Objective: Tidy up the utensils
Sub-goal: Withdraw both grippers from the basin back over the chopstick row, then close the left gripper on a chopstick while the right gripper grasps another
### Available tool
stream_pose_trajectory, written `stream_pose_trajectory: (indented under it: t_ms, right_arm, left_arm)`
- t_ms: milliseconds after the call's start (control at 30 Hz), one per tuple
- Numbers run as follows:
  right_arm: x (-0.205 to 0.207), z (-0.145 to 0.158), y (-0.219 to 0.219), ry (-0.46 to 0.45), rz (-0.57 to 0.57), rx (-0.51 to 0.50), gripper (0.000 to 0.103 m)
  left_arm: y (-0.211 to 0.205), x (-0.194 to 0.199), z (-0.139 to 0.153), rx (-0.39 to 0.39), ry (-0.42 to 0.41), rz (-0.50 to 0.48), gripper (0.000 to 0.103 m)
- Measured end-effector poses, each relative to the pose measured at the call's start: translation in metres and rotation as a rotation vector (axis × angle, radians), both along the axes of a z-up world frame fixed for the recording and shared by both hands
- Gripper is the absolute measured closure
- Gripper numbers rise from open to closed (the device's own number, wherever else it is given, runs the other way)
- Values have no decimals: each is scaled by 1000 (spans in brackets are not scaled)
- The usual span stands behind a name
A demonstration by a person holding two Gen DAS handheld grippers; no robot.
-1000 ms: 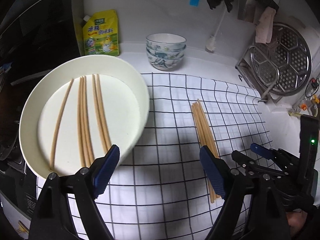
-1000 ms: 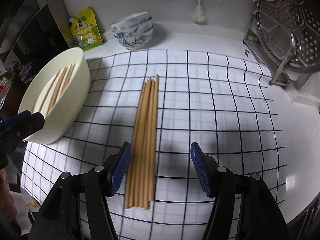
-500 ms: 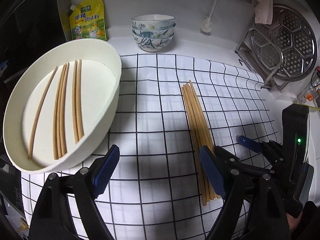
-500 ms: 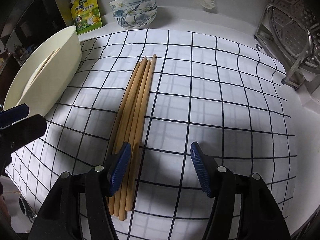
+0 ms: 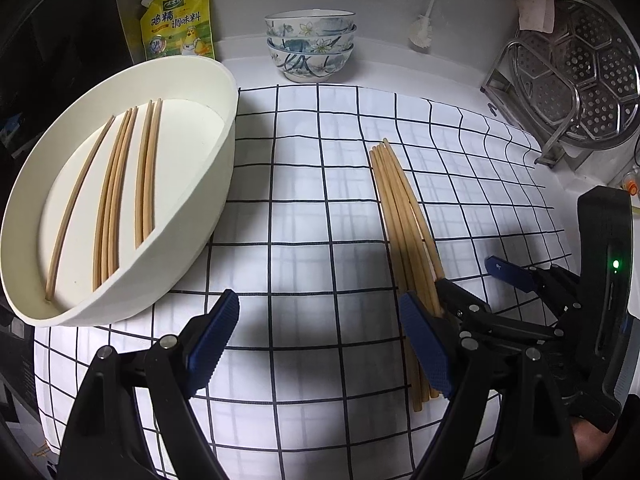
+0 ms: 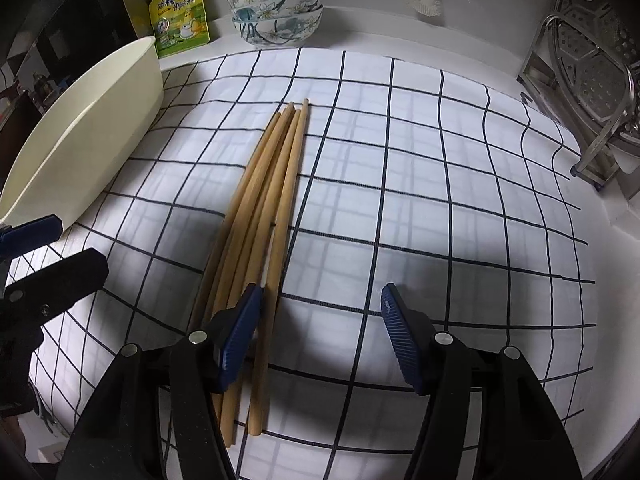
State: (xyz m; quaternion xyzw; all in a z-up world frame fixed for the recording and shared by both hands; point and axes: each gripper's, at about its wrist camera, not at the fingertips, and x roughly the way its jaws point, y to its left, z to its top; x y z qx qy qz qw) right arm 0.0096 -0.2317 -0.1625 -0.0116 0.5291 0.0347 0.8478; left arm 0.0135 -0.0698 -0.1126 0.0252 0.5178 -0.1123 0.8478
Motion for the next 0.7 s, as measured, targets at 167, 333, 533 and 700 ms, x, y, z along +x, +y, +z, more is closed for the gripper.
stream_pose_trajectory:
  t_ms: [167, 333, 533, 700]
  right_arm:
    - [-2, -1, -8, -6, -14, -7, 44]
    - [-2, -1, -23, -14, -42, -7, 44]
    - [-3, -2, -46, -19, -83, -10, 44]
    - [-4, 0, -54, -30, -78, 7, 44]
  left_arm:
    - [-4, 2, -4, -8, -5, 2, 22]
    - [-12, 5, -14, -15, 2, -3, 22]
    - [-24, 7, -29, 0, 22, -15, 22]
    - [-30, 10, -38, 15, 33, -17, 22]
